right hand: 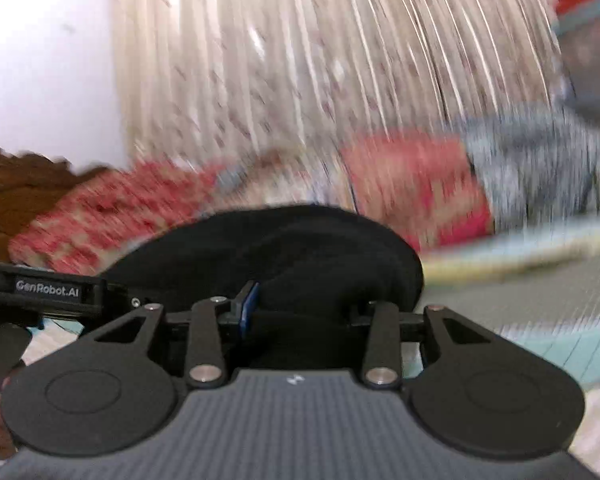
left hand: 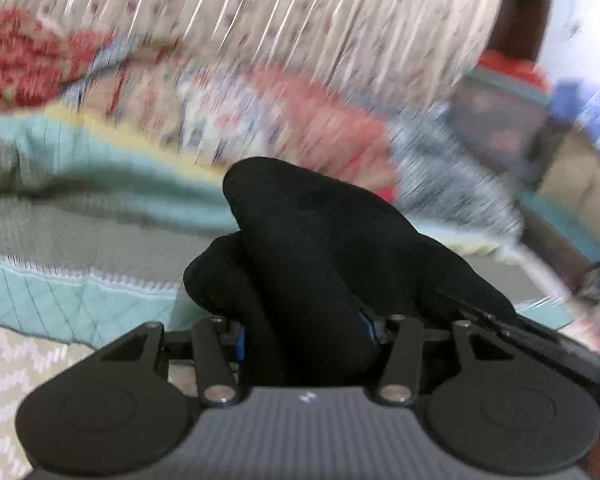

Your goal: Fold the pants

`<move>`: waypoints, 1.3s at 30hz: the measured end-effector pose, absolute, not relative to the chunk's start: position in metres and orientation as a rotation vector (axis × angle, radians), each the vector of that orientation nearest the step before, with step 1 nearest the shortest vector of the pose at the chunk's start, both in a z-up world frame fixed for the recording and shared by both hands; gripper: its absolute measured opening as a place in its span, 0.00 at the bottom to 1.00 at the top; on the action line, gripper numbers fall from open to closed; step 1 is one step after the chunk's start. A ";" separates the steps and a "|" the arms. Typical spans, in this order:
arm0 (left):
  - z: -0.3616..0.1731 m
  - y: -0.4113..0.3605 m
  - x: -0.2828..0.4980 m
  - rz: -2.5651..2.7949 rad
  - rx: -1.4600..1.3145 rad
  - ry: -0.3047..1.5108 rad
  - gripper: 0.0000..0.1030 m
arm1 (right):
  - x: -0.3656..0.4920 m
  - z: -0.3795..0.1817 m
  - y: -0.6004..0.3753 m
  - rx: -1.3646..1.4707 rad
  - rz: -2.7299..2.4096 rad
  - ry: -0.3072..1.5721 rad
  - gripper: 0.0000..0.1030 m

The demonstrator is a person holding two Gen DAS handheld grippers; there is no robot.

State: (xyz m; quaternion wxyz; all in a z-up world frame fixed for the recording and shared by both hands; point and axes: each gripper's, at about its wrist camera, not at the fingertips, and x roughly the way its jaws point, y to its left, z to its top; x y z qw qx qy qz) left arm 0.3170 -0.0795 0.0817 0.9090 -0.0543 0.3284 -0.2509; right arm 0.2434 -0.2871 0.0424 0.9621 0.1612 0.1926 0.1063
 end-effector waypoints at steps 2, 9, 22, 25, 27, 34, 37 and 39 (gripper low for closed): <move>0.038 -0.084 0.342 -0.463 -0.100 0.799 0.45 | 0.270 0.003 -0.293 0.428 0.194 0.551 0.40; 0.017 -0.084 0.333 -0.408 -0.095 0.785 0.63 | 0.263 -0.040 -0.325 0.707 0.214 0.644 0.48; 0.082 -0.053 0.193 -0.260 0.016 0.829 0.94 | 0.088 0.037 -0.292 0.546 0.056 0.533 0.82; 0.089 -0.047 0.140 -0.261 0.066 0.832 0.98 | 0.048 0.052 -0.277 0.544 0.069 0.516 0.89; 0.092 -0.042 0.113 -0.256 0.071 0.839 1.00 | 0.032 0.058 -0.269 0.553 0.062 0.521 0.90; 0.101 -0.022 0.050 -0.238 0.009 0.869 1.00 | -0.026 0.062 -0.245 0.593 0.014 0.583 0.91; 0.106 -0.018 0.027 -0.235 0.025 0.849 1.00 | -0.047 0.066 -0.229 0.574 0.015 0.582 0.91; 0.108 -0.016 0.012 -0.234 0.030 0.837 1.00 | -0.062 0.065 -0.219 0.552 0.022 0.580 0.91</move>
